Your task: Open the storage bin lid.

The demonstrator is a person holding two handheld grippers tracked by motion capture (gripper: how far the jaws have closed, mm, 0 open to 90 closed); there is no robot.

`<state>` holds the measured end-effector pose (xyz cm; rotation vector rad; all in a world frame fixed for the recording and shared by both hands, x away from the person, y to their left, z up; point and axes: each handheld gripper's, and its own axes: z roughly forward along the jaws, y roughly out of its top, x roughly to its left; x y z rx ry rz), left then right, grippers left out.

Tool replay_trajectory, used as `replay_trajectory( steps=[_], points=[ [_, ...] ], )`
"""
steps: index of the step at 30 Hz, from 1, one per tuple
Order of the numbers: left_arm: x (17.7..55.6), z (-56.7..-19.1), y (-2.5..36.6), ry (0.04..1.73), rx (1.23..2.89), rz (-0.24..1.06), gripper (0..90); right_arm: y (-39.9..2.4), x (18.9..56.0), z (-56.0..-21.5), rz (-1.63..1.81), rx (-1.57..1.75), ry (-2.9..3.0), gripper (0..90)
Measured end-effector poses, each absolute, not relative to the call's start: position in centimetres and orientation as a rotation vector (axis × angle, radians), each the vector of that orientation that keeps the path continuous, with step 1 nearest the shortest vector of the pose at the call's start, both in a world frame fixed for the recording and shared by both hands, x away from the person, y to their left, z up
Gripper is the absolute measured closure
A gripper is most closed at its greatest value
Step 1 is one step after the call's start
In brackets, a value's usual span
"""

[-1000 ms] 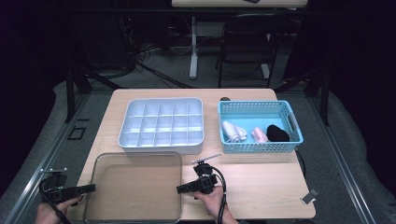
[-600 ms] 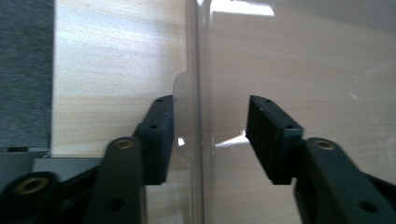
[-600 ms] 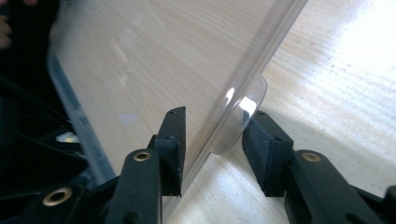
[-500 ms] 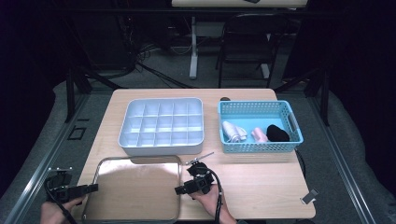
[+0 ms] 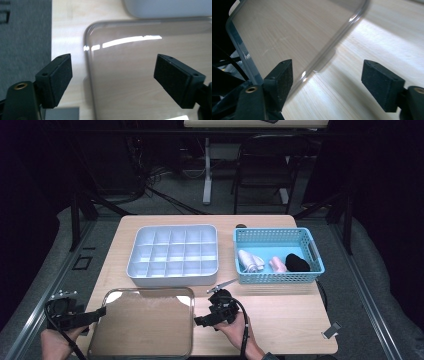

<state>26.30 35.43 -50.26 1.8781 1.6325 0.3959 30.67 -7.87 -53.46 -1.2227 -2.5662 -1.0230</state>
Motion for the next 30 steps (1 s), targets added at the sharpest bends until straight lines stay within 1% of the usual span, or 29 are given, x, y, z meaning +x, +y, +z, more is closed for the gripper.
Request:
replay_trajectory(
  steps=[4,8,10,11,14,15,16,18,21,24,27,30],
  points=[
    [26.8,-48.5,33.4,1.538,1.928,0.462,10.9,-9.7,30.9,-52.1,-1.005,-1.24,-2.613,16.0],
    [27.0,-47.5,32.1,1.488,1.947,0.494,8.5,-11.1,31.1,-51.2,-1.038,-1.258,-2.623,14.7],
    [27.3,-47.1,31.3,1.452,1.95,0.498,6.0,-12.7,31.2,-50.4,-1.063,-1.266,-2.643,13.1],
    [27.4,-46.8,30.9,1.437,1.949,0.487,6.0,-12.7,31.2,-50.4,-1.063,-1.266,-2.643,13.1],
    [27.9,-46.4,29.6,1.389,1.953,0.475,3.8,-14.6,31.4,-49.9,-1.057,-1.279,-2.676,10.5],
    [28.1,-46.4,29.0,1.374,1.958,0.467,3.8,-14.6,31.4,-49.9,-1.057,-1.279,-2.676,10.5],
    [28.4,-46.6,28.1,1.35,1.965,0.454,2.3,-15.5,31.6,-49.8,-1.034,-1.286,-2.696,9.2],
    [28.5,-46.7,27.6,1.34,1.969,0.443,0.5,-16.0,31.7,-49.7,-1.039,-1.289,-2.697,8.8],
    [28.7,-47.0,26.3,1.309,1.961,0.422,0.5,-17.2,31.9,-49.5,-1.038,-1.318,-2.72,8.0],
    [28.5,-47.4,25.0,1.254,1.989,0.412,0.5,-18.4,31.9,-49.5,-1.032,-1.343,-2.739,7.8],
    [28.4,-48.3,24.1,1.241,1.974,0.404,0.4,-20.6,31.9,-49.7,-1.051,-1.42,-2.732,7.6],
    [28.4,-49.0,23.7,1.234,1.968,0.411,0.4,-21.7,31.8,-49.7,-1.067,-1.471,-2.718,7.3]
  ],
)
